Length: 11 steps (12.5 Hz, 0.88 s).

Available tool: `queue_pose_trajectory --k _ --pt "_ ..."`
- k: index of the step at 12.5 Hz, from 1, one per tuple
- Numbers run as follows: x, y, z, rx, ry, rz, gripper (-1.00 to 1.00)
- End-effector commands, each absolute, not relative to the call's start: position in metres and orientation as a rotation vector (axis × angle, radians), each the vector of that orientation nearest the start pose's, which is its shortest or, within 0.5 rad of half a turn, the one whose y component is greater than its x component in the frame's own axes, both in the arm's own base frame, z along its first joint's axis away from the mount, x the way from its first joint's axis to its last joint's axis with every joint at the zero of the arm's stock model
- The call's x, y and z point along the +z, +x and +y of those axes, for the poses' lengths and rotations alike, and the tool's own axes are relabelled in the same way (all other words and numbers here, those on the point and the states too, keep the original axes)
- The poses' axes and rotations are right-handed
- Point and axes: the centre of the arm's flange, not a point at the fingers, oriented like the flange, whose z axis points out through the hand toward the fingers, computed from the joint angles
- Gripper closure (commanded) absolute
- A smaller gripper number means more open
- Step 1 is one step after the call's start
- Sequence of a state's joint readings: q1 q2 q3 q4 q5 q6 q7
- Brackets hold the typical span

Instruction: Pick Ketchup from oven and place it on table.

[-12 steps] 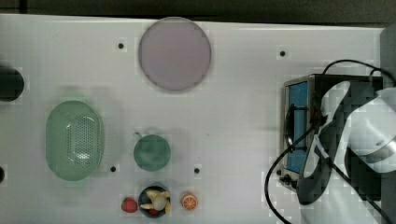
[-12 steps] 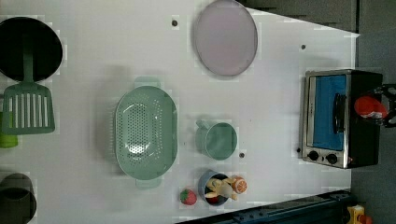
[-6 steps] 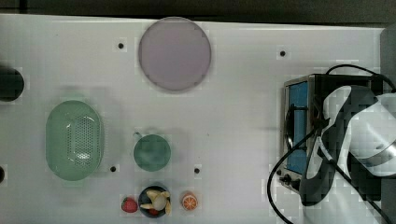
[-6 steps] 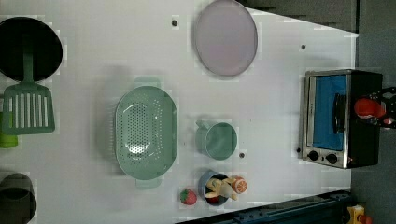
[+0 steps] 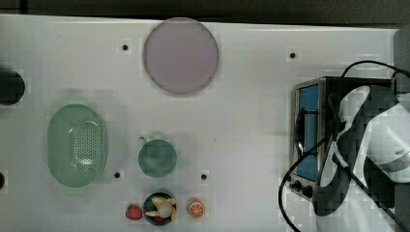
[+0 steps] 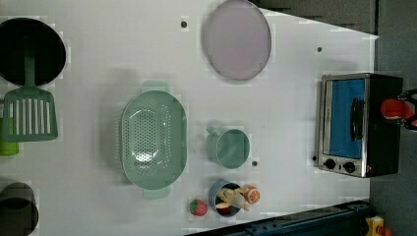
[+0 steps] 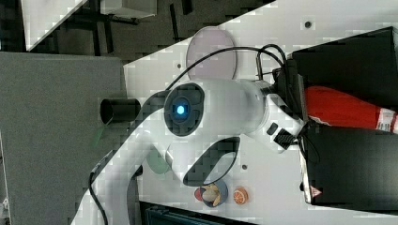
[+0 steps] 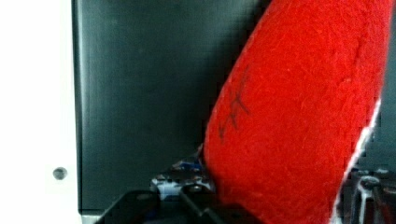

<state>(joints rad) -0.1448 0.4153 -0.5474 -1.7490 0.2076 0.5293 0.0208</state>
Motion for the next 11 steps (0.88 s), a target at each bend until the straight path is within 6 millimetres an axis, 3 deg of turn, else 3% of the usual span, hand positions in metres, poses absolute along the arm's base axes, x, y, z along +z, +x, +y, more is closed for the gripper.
queue_pose_trajectory --k 1,3,7,9,11 --pt "0.470 0.539 -0.354 -0.193 -2.335 2.045 -0.26" --pt "0.508 0.547 -0.316 -0.215 -2.447 1.941 -0.26" --pt "0.550 0.558 -0.192 -0.026 -2.647 1.641 -0.26" --pt "0.560 0.562 -0.132 0.032 -2.722 1.491 -0.26" --pt "0.555 0.565 -0.082 0.062 -2.789 1.367 -0.26"
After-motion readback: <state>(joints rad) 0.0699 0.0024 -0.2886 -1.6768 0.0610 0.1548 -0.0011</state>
